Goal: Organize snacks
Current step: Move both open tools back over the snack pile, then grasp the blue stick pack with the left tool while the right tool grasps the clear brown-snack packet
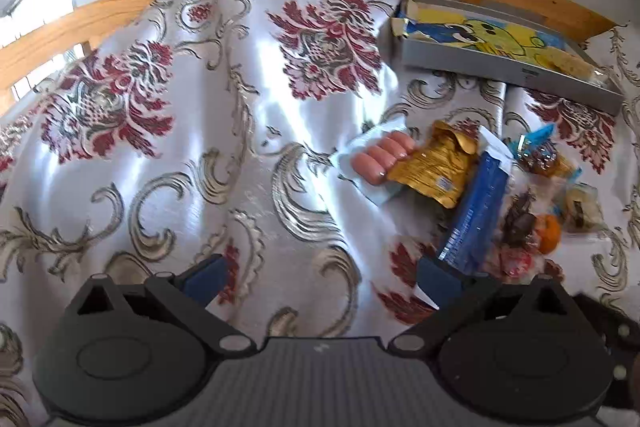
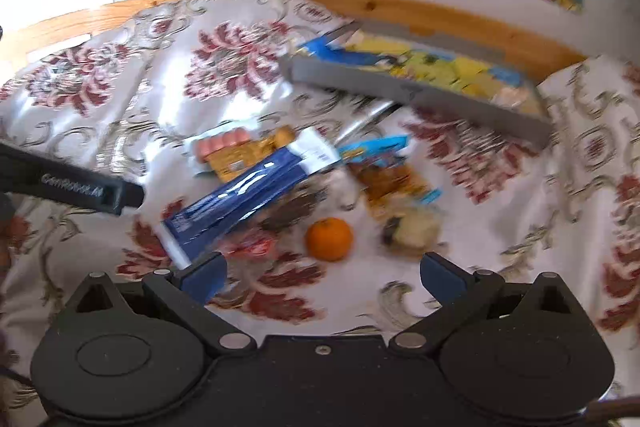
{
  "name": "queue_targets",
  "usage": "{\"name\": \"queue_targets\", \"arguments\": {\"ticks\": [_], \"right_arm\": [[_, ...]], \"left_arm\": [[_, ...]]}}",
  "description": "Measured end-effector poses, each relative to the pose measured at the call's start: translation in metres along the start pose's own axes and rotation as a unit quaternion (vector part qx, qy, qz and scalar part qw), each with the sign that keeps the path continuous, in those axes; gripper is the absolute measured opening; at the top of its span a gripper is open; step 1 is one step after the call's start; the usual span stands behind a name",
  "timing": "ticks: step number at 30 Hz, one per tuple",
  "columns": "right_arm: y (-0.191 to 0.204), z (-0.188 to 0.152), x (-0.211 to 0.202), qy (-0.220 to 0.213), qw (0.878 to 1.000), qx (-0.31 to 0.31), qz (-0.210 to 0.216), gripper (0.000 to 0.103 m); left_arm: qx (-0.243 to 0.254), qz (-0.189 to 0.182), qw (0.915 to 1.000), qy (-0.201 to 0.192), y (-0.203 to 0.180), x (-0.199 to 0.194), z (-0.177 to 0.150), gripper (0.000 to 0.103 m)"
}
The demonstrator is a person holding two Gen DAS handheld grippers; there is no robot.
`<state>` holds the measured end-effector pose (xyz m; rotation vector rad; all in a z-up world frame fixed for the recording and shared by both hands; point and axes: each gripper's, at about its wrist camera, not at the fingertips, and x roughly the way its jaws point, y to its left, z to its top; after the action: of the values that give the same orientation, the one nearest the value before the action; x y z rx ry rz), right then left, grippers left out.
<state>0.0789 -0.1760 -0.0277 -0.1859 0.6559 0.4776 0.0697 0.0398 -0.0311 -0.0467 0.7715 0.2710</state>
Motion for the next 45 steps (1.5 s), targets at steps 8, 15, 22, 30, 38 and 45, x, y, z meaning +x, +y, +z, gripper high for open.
{"name": "queue_targets", "arguments": {"ticks": [8,15,22,30,38,45], "right_arm": [[-0.009,0.011,0.03,0.041,0.995,0.019,0.084,0.102],[-0.027,0.012,0.053,0.058,0.985,0.093,0.132,0.092],[-0.027,0.014,0.071,0.059,0.973,0.136,0.179,0.061],[-0.027,0.012,0.078,0.068,0.972,0.152,0.164,0.032],[-0.035,0.012,0.069,0.064,0.973,0.17,0.145,0.016],[-0.03,0.017,0.038,0.038,0.991,0.091,0.087,0.008]], "left_arm": [[0.079,0.021,0.9967,0.001,-0.007,0.009,0.009,0.102],[0.128,-0.002,0.9917,-0.012,-0.026,0.015,0.024,0.102],[0.149,0.009,0.9887,0.01,-0.037,0.031,0.035,0.102],[0.147,0.007,0.9885,0.032,-0.035,0.038,0.029,0.102],[0.143,-0.01,0.989,0.035,-0.037,0.034,0.026,0.102],[0.16,-0.041,0.986,0.023,-0.044,0.027,0.022,0.102]]}}
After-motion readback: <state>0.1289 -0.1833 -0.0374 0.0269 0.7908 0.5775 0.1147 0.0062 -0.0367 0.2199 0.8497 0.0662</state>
